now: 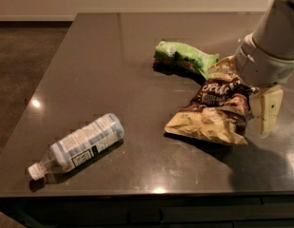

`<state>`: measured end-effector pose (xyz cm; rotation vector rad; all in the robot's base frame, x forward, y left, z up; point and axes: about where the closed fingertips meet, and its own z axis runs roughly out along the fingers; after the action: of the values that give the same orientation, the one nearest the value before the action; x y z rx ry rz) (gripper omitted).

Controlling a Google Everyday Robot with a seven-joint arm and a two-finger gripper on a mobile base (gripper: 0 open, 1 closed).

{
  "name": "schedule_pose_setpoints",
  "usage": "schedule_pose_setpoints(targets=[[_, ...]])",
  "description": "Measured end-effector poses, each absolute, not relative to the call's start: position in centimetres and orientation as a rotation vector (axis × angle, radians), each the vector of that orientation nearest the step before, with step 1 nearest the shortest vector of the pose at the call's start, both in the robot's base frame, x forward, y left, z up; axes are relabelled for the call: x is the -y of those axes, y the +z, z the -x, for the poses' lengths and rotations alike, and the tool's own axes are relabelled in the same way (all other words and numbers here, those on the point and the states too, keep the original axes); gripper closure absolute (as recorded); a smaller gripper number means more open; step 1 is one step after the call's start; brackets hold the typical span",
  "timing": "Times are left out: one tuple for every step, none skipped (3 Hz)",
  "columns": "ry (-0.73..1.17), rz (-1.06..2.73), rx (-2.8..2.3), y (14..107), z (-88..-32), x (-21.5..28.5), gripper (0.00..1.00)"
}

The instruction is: Move brown chip bag near blue plastic bottle

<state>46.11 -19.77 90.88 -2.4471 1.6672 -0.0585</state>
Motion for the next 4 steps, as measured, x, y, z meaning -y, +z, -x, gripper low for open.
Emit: schedule_pose_setpoints(targets=[[-0.043, 2.559, -1.549, 89.8, -45.2, 19.4, 0.00], [-0.029, 2.601, -1.493, 88.6, -44.9, 19.2, 0.00], [-0.008, 2.619, -1.463, 87.6, -44.7, 18.7, 0.00], [0.025, 2.630, -1.482, 86.9, -44.9, 18.3, 0.18]])
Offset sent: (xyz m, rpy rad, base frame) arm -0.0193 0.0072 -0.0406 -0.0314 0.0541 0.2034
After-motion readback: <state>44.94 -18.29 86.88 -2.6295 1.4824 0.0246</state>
